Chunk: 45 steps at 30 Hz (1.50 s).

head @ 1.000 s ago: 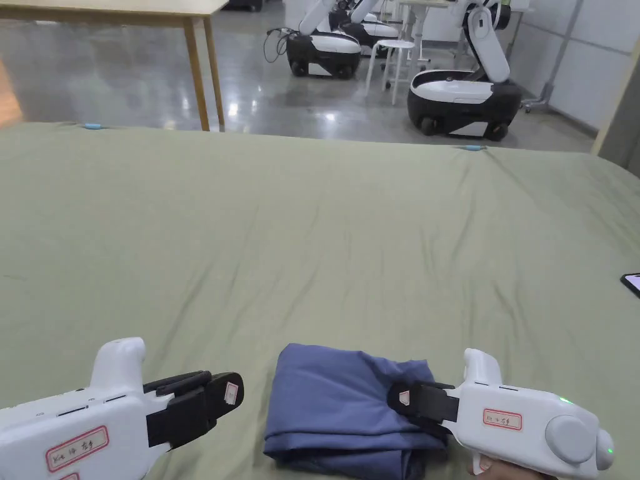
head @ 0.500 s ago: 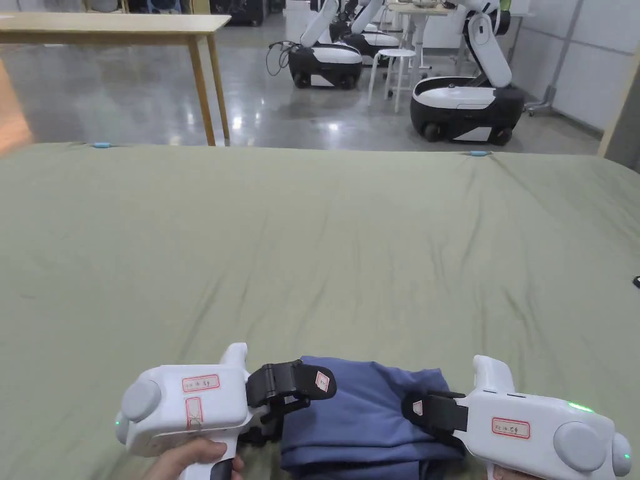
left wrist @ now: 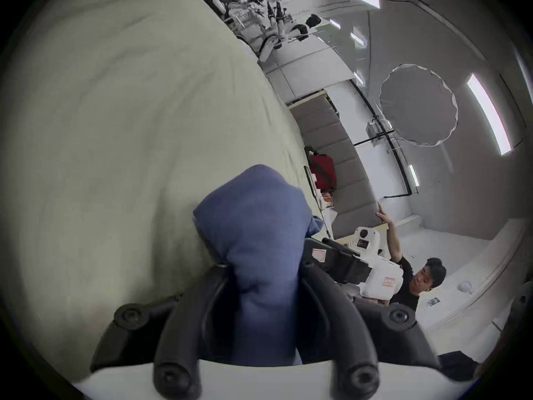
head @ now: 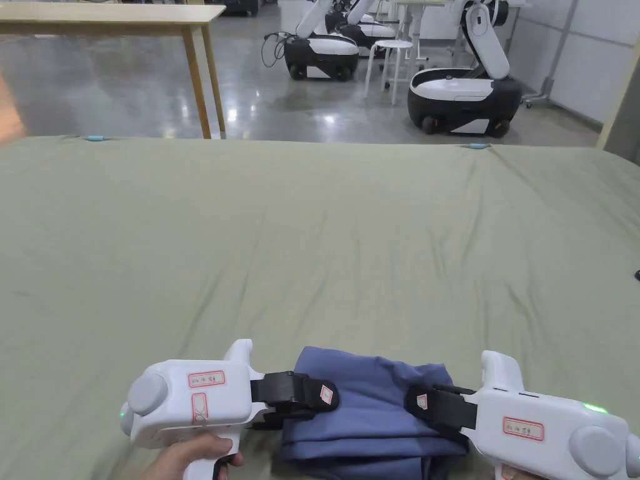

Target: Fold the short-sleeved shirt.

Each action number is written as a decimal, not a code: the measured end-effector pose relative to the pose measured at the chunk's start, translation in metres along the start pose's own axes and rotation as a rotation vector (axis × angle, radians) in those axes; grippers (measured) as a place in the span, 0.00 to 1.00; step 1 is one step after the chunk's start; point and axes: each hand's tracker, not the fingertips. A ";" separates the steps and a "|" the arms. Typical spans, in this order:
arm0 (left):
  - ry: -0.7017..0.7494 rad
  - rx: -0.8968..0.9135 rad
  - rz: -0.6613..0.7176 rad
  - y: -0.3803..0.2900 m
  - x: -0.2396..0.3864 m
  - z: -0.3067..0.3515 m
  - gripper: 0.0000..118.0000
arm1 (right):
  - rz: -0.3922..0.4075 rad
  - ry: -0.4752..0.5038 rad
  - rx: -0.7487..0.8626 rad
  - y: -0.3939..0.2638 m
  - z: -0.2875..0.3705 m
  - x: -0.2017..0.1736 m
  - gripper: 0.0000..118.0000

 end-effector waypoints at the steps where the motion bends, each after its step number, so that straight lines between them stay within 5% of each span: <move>1: -0.004 -0.003 -0.008 0.004 0.001 0.009 0.22 | 0.006 0.050 0.044 0.000 0.008 -0.004 0.00; 4: -0.002 0.035 -0.043 0.022 -0.002 0.052 0.22 | -0.034 0.128 0.135 0.008 0.029 -0.015 0.00; 17: 0.310 0.060 -0.145 0.101 -0.100 0.338 0.22 | 0.034 0.045 0.175 0.028 0.021 -0.076 0.00; 23: 0.432 0.133 -0.133 0.125 -0.161 0.434 0.22 | 0.075 -0.031 0.155 0.026 0.006 -0.098 0.00; 27: 0.383 0.133 0.004 0.125 -0.195 0.440 0.23 | 0.099 -0.055 0.129 0.029 -0.003 -0.106 0.00; 32: 0.251 0.177 -0.050 0.126 -0.188 0.427 0.97 | 0.109 -0.061 0.138 0.032 -0.004 -0.112 0.00; 41: 0.369 0.246 -0.248 0.101 -0.073 0.440 1.00 | 0.158 -0.054 0.144 0.035 0.017 -0.112 0.00; 45: 0.726 0.409 -0.467 0.057 0.001 0.433 0.98 | 0.168 -0.041 0.169 0.038 0.039 -0.107 0.00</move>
